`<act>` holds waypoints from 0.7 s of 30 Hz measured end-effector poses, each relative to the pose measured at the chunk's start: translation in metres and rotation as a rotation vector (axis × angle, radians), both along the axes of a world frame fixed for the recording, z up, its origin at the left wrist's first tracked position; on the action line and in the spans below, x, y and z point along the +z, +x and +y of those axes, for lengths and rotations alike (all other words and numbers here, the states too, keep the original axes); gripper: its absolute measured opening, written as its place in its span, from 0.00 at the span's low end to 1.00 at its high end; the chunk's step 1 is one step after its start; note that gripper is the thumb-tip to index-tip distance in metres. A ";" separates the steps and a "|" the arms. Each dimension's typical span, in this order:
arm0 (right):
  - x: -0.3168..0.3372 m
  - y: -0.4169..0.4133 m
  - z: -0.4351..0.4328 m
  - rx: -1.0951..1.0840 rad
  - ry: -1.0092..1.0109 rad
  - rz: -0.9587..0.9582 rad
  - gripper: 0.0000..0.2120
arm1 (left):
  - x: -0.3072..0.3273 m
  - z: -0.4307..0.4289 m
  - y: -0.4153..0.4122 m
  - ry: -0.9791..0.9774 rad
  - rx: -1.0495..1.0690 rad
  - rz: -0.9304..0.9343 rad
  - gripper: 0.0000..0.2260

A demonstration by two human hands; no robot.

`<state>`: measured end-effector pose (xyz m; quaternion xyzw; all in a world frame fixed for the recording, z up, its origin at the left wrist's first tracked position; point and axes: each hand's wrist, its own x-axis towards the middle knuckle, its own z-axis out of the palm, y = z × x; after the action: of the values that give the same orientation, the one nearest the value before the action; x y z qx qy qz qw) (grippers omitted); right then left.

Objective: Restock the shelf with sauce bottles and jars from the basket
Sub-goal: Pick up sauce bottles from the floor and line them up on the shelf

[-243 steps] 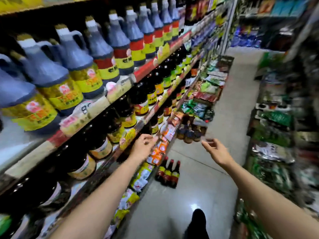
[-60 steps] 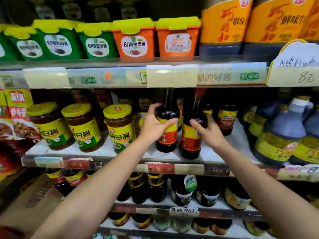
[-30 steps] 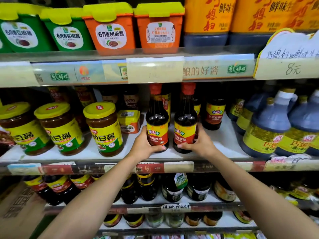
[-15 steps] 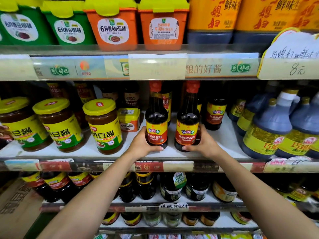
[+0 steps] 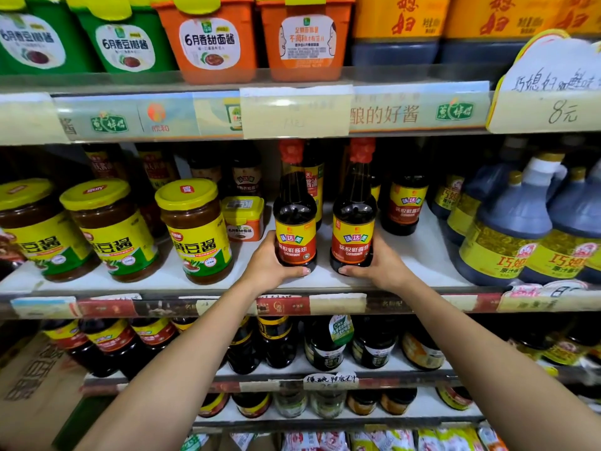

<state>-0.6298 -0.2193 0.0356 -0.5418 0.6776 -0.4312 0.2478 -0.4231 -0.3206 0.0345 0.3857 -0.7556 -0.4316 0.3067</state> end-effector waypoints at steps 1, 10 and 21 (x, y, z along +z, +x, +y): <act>0.000 0.001 0.000 0.003 0.005 -0.004 0.41 | -0.001 0.000 0.001 -0.003 0.007 -0.001 0.37; 0.002 0.002 0.005 -0.012 0.060 -0.050 0.38 | -0.004 0.002 -0.002 -0.032 0.035 0.014 0.38; 0.007 0.009 0.027 -0.141 0.042 0.060 0.46 | -0.001 0.003 -0.001 -0.072 0.067 -0.056 0.39</act>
<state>-0.6210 -0.1925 0.0422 -0.5002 0.7301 -0.4168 0.2077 -0.4237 -0.3174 0.0337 0.4113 -0.7655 -0.3827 0.3135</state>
